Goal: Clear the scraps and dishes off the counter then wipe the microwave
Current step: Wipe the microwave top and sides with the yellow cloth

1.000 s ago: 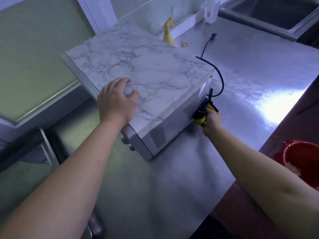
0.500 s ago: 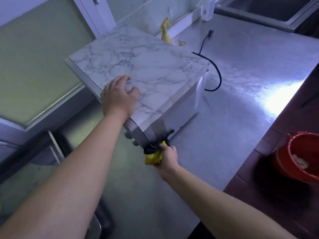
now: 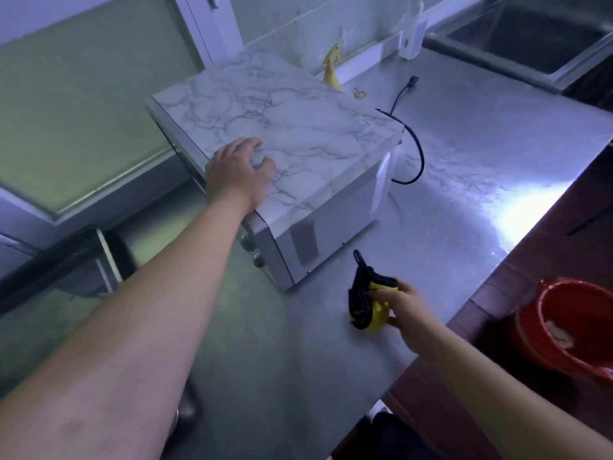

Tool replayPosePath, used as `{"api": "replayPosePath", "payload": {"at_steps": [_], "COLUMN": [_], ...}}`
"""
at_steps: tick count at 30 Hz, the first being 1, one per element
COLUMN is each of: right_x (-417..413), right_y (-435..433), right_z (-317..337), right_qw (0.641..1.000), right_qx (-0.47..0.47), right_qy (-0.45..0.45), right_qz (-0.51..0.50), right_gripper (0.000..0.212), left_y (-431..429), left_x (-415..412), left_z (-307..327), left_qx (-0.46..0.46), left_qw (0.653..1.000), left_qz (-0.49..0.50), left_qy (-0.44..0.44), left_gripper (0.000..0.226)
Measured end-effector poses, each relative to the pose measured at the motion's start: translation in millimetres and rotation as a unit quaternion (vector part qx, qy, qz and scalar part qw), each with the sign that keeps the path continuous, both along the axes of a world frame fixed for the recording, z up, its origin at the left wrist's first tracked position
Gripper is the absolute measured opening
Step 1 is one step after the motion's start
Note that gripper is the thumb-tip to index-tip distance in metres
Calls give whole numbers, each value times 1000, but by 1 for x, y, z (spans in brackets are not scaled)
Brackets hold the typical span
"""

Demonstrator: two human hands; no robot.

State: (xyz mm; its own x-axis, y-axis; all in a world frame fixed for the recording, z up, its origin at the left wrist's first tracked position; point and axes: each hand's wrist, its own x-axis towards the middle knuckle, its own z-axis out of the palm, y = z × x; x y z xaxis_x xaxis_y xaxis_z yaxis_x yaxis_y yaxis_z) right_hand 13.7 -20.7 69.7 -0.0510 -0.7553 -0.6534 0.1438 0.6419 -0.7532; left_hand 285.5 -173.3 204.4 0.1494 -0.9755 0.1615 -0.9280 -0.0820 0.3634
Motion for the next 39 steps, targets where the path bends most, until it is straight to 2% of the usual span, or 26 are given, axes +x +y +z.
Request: {"api": "replayPosePath", "payload": {"at_steps": [3,6,7,9,10,12,14,17,18,21,23,24,26,27,30,32,35,39], "right_x": [-68,-121,-136,-158,-167,-181,-191,-200,-202,-201,-193,-187,-169,-158,-116,-88,-47,1], "right_y": [-33,-76,-92,-121,-134,-156,-170,-183,-186,-197,-206,-212,-223,-227,-237,-247,-262,-280], "right_z": [7,14,15,11,7,-2,-12,-26,-29,-22,-4,8,39,57,109,136,159,158], "right_qw": [981,931,897,802,771,754,725,637,619,636,682,724,803,822,817,803,768,721], "right_qx": [-44,-93,-110,-134,-140,-129,-111,-104,-90,1,3,-30,-143,-208,-362,-404,-377,-309], "right_qy": [189,345,409,534,561,561,579,652,662,618,572,543,473,447,411,399,432,497], "right_qz": [-8,73,129,233,267,316,356,397,413,462,455,424,334,286,181,182,287,371], "right_gripper": [30,15,14,22,23,19,31,39,38,35,43,43,30,21,17,27,58,74], "left_y": [-1,-2,-2,-4,-4,-5,-5,-6,-6,-6,-5,-4,-3,-3,-2,2,14,31], "left_x": [0,1,1,1,1,2,3,5,5,3,2,1,0,0,1,-2,-9,-19], "left_z": [0,0,-1,-1,-2,-2,-4,-5,-5,-4,-3,-2,-2,-3,-5,-6,-11,-16], "left_qx": [-4,-6,-6,-4,-2,-1,-4,-8,-11,-15,-11,-9,-16,-24,-46,-47,-29,13], "left_qw": [1000,1000,1000,1000,1000,1000,1000,1000,1000,1000,1000,1000,1000,1000,998,996,990,972], "left_qz": [0,2,4,8,10,11,12,12,12,13,14,14,15,18,50,77,135,225], "left_qy": [1,-2,-3,-4,-5,-6,-9,-12,-12,-6,-4,-3,-2,-4,-16,-13,4,64], "left_gripper": [56,58,58,59,59,58,57,57,57,56,56,57,57,55,46,45,47,51]}}
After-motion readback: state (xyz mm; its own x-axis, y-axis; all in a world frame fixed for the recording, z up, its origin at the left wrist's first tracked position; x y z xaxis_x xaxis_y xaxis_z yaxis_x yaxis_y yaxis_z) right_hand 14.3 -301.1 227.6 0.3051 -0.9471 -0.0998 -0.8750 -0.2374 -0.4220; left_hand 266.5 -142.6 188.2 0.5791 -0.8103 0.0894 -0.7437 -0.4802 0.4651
